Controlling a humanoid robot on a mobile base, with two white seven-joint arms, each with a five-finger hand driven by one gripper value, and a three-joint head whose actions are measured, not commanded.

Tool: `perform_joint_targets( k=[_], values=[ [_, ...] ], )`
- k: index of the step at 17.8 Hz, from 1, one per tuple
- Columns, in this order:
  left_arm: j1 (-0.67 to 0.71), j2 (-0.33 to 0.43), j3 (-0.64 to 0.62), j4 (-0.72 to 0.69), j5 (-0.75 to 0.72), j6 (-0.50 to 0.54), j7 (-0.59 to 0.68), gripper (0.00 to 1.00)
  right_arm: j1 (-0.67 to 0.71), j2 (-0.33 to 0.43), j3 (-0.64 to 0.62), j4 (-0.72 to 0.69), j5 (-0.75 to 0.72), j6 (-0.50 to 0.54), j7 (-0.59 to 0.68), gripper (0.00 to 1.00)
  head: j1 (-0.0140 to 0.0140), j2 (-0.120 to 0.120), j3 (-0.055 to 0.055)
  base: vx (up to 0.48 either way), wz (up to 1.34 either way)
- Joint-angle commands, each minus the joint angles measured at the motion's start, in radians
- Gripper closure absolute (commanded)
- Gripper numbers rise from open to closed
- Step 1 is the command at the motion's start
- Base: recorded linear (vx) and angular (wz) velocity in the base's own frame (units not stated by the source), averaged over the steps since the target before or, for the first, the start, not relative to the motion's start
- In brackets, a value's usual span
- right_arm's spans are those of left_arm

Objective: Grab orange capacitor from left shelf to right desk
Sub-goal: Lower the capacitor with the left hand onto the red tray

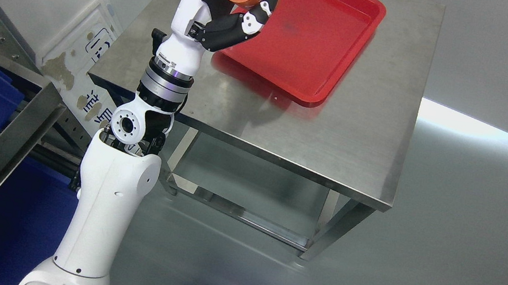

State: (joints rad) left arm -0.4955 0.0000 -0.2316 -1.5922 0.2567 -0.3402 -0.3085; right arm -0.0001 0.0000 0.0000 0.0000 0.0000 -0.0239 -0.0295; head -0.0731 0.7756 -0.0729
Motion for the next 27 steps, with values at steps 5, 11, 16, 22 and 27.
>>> perform_joint_targets(
  k=[5, 11, 16, 22, 27],
  values=[
    [-0.005, 0.017, 0.067, 0.087, -0.106, 0.265, 0.016, 0.97, 0.02, -0.017, -0.012, -0.017, 0.005, -0.001, 0.0, 0.0, 0.0, 0.0, 0.0, 0.16, -0.03],
    [-0.003, 0.017, -0.004, 0.093, -0.105, 0.382, 0.008, 0.97, 0.02, -0.017, -0.012, -0.017, 0.005, -0.001, 0.0, 0.0, 0.0, 0.0, 0.0, 0.088, -0.04],
    [-0.017, 0.017, -0.052, 0.231, -0.051, 0.38, 0.011, 0.97, 0.02, -0.017, -0.012, -0.017, 0.005, -0.001, 0.0, 0.0, 0.0, 0.0, 0.0, 0.016, 0.01],
    [-0.156, 0.017, -0.078, 0.457, -0.048, 0.349, 0.012, 0.96, 0.02, -0.017, -0.012, -0.017, 0.005, -0.001, 0.0, 0.0, 0.0, 0.0, 0.0, -0.004, 0.0],
    [-0.172, 0.017, -0.083, 0.58, -0.03, 0.303, 0.012, 0.9, 0.02, -0.017, -0.012, -0.017, 0.005, -0.001, 0.0, 0.0, 0.0, 0.0, 0.0, 0.0, 0.0]
  ],
)
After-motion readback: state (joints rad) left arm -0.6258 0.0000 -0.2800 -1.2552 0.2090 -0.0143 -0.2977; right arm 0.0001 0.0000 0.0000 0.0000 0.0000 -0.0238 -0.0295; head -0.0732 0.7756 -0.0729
